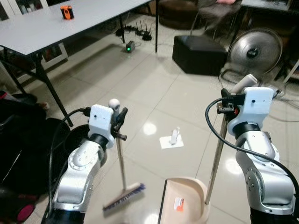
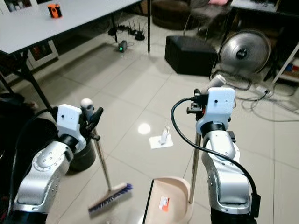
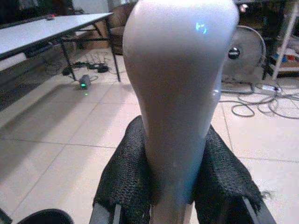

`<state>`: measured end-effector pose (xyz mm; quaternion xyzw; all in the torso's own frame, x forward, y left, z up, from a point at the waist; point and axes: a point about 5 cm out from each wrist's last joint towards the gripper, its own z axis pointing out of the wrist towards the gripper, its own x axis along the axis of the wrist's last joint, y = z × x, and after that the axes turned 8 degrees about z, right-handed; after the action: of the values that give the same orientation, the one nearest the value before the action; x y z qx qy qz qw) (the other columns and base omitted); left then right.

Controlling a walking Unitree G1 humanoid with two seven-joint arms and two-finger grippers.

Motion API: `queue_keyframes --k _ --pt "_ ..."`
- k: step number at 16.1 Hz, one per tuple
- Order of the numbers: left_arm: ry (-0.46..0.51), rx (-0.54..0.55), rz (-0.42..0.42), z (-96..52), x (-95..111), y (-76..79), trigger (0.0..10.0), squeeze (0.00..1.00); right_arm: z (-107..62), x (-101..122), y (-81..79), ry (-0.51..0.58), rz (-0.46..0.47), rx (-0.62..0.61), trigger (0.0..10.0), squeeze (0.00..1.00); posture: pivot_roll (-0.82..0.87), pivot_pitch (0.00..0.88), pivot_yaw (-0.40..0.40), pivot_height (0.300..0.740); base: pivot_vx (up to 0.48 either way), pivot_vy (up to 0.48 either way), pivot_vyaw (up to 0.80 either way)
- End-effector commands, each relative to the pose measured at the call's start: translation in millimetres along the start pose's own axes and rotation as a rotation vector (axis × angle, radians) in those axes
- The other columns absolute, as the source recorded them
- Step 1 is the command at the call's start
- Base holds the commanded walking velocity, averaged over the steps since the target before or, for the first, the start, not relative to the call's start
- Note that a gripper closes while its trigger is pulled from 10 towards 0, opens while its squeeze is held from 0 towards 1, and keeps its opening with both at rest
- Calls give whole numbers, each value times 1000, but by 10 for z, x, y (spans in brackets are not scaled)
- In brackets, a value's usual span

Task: Sweep floor

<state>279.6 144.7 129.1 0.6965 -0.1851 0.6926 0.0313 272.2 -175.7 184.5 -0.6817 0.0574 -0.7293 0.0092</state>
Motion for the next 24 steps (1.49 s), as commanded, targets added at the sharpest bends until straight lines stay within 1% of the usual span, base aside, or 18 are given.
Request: queue_keyframes --k 1,3,4,5,8,9,14,18,20,24 --pt "29 7 21 54 109 -15 10000 0 -24 78 26 32 -10 -14 10000 0 -56 25 35 740 0 0 0" --pt "42 23 37 83 138 -14 10000 0 -13 72 1 30 -12 6 10000 0 -67 20 37 740 0 0 0" --pt "46 35 33 97 145 -15 10000 0 -4 68 -8 30 -3 14 10000 0 -76 23 33 740 0 0 0" --pt "45 53 12 104 146 -24 10000 0 5 72 -29 31 8 24 10000 0 -94 15 38 740 0 0 0" --pt "65 66 17 132 181 -39 10000 0 18 107 -42 41 18 31 10000 0 -103 15 42 740 0 0 0" --pt "77 75 3 139 204 -52 10000 0 14 108 -33 42 19 29 10000 0 -103 10 42 740 0 0 -800" --pt "112 95 18 141 263 -109 10000 0 11 94 -33 37 35 27 10000 0 -93 7 37 740 0 0 -800" --pt "125 107 25 138 297 -149 10000 0 1 75 -58 35 50 31 10000 0 -62 5 42 740 313 0 -713" --pt "130 119 37 133 318 -180 10000 0 10 52 -47 29 108 11 10000 0 -48 8 41 740 337 0 0" --pt "128 149 53 96 318 -223 10000 0 39 49 -31 36 82 23 10000 0 -33 12 37 740 342 0 0"
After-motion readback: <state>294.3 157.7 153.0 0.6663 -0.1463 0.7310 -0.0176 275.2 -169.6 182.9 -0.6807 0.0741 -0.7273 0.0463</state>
